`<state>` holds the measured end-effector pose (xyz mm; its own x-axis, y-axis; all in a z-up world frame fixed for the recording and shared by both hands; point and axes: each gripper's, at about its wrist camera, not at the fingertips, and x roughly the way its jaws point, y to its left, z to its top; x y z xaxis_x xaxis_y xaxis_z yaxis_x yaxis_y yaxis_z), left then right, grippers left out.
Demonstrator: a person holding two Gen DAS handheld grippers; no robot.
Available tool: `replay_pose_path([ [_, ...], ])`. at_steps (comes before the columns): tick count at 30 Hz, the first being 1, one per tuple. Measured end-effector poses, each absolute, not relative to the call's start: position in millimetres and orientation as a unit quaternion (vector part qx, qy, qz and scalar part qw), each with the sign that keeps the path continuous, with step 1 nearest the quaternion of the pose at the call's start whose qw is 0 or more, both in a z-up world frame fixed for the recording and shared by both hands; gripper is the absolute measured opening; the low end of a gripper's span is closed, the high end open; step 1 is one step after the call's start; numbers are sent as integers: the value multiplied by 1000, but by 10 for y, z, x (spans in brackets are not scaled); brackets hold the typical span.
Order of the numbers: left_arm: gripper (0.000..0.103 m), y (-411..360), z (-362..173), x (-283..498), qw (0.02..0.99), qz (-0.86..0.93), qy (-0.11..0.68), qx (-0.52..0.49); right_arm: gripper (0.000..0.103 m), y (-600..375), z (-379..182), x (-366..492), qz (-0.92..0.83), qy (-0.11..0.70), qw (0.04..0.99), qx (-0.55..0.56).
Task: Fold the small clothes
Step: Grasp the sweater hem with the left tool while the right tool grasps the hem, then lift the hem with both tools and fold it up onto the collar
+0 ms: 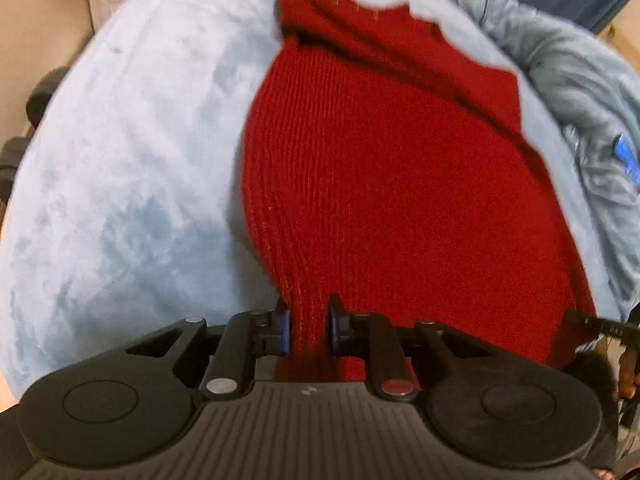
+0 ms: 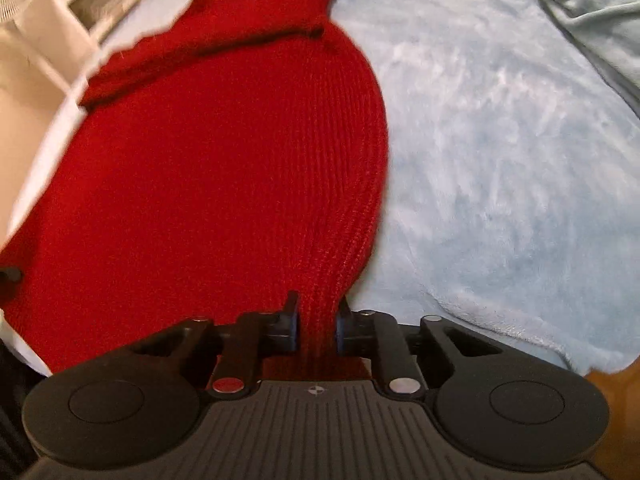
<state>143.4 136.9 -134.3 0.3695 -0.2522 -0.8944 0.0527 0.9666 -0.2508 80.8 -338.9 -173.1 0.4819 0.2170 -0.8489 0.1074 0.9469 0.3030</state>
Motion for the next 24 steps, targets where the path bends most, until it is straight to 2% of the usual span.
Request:
replay_pose_path([
  [7, 16, 1304, -755, 1005, 856, -119, 496, -86, 13, -3415, -892, 385, 16, 390, 896, 212],
  [9, 7, 1324, -639, 893, 862, -115, 484, -94, 12, -3432, -727, 283, 22, 376, 900, 221],
  [13, 7, 1408, -548, 574, 863, -113, 482, -104, 12, -3453, -613, -28, 29, 373, 898, 233],
  [19, 7, 1612, -708, 24, 845, -110, 509, -121, 12, -3405, -827, -587, 17, 417, 874, 248],
  [24, 7, 1671, -937, 8, 828, -97, 535, -137, 12, -3439, -909, -645, 4, 444, 857, 260],
])
